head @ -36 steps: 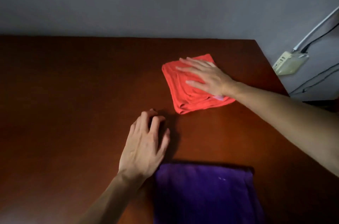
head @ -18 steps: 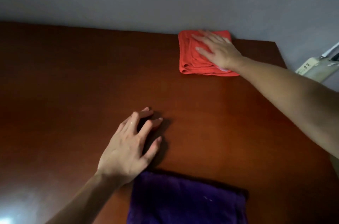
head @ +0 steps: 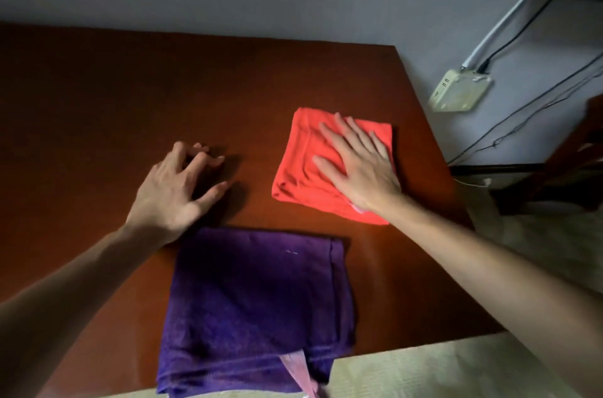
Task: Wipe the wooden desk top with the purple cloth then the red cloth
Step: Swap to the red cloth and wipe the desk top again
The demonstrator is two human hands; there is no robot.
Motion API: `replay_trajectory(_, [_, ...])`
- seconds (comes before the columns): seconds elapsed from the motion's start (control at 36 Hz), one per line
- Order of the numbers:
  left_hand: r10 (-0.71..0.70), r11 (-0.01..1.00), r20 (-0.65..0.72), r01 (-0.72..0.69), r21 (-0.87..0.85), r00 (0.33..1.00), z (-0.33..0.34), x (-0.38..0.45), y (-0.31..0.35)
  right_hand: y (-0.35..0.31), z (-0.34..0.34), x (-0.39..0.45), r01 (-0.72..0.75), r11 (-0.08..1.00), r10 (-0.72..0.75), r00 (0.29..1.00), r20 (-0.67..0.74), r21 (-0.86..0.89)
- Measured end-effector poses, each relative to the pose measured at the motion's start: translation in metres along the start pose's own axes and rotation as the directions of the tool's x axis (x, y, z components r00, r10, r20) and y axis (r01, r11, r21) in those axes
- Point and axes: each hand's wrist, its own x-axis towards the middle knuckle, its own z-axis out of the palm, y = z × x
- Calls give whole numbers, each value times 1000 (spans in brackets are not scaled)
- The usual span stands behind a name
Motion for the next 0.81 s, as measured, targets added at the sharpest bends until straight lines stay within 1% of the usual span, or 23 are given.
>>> replay_trajectory(0.08, [-86,996,-21,86,-25,996,-4,5,25,20,-6,-30,112,994,-112,994,20,-18])
replay_trajectory(0.11, [-93,995,-21,92,-27,995,-3,7,34,26,-7,-34,140,990,-140,990,20,-19])
replay_trajectory(0.19, [-34,999,19,34,1,999,11,12,57,37,-10,-29,202,979,-202,979,23,-13])
replay_trajectory(0.25, [-15,999,54,17,-41,998,25,19,71,44,-12,-19,253,967,-253,967,43,-1])
replay_trajectory(0.31, [-33,994,78,40,-97,996,36,25,81,57,-14,-3,315,949,-315,947,68,13])
replay_trajectory(0.33, [-28,996,70,34,-85,997,42,28,83,65,-16,7,339,940,-340,937,83,16])
replay_trajectory(0.39, [9,1000,28,-9,2,1000,52,28,82,79,-20,32,367,930,-367,923,117,26])
replay_trajectory(0.47, [35,996,-14,-34,84,999,59,27,79,100,-25,72,366,930,-368,917,153,42])
replay_trajectory(0.61, [35,986,-22,-31,165,999,62,27,80,132,-26,144,355,935,-354,919,172,29])
replay_trajectory(0.81, [32,985,-13,-29,171,999,60,26,82,160,-25,214,287,958,-288,947,139,26])
